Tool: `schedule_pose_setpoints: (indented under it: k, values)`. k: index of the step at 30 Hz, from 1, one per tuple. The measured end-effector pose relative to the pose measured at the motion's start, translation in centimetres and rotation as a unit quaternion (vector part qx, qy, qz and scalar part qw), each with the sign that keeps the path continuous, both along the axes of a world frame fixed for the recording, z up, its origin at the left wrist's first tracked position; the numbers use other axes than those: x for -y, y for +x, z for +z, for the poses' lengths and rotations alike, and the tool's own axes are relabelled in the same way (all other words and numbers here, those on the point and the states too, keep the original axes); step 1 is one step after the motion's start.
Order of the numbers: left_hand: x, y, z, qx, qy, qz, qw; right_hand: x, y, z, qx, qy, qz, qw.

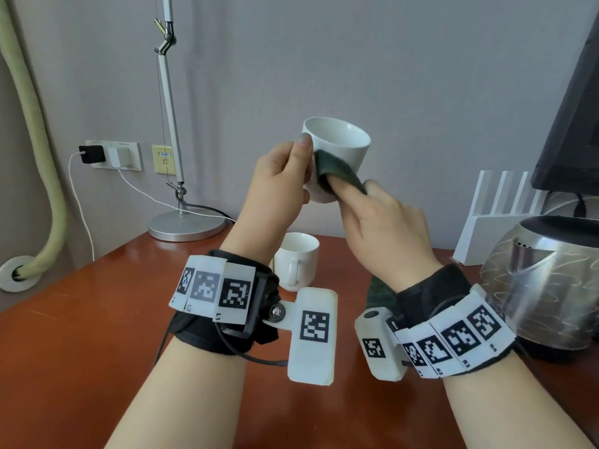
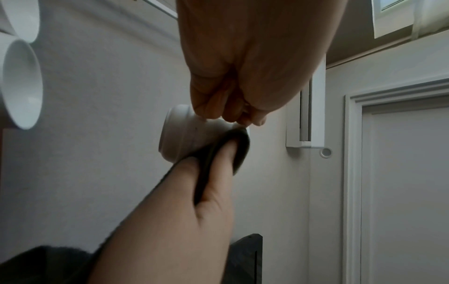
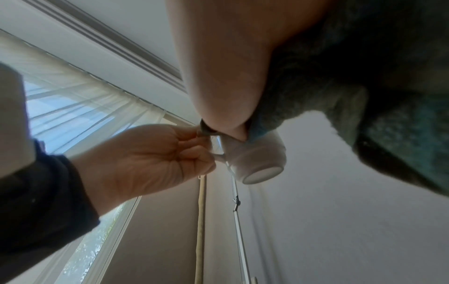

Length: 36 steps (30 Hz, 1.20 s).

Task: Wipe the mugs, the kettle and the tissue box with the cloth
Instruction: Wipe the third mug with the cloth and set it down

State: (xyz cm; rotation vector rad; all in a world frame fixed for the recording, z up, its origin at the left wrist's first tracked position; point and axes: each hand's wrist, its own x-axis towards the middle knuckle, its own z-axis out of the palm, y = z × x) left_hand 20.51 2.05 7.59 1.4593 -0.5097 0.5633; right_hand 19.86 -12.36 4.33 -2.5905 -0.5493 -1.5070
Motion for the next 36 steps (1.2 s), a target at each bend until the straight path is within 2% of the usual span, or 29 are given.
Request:
schedule_pose_setpoints:
  k: [7, 12, 19, 25, 32, 36]
  values:
    - [-0.5, 0.0, 0.1, -0.002, 0.006, 0.005, 1.000, 0.7, 0.3, 0.2, 0.006, 0.024, 0.013, 1.000]
    - [-0.9, -0.3, 0.4, -0.023, -0.039, -0.024, 0.999, 0.2, 0.7, -1.0, -0.032, -0.022, 0.024, 0.999]
    - [-0.8, -0.2, 0.3, -0.022, -0.014, -0.023, 0.999, 1.5, 0.5, 0.2, 0.000, 0.041, 0.034, 0.999]
    - [-1.3, -0.1, 0.4, -0.040, -0.035, -0.016, 0.998, 0.7, 1.3, -1.4, -0.065, -0.025, 0.043, 0.997]
    - [-1.1, -0.3, 0.4, -0.043, -0.012, -0.023, 0.999, 1.2, 0.5, 0.2, -0.007, 0.035, 0.051, 0.998]
    - [-0.9, -0.4, 0.3, -0.051, -0.010, -0.026, 0.998, 0.1, 0.3, -0.7, -0.052, 0.007, 0.058, 0.997]
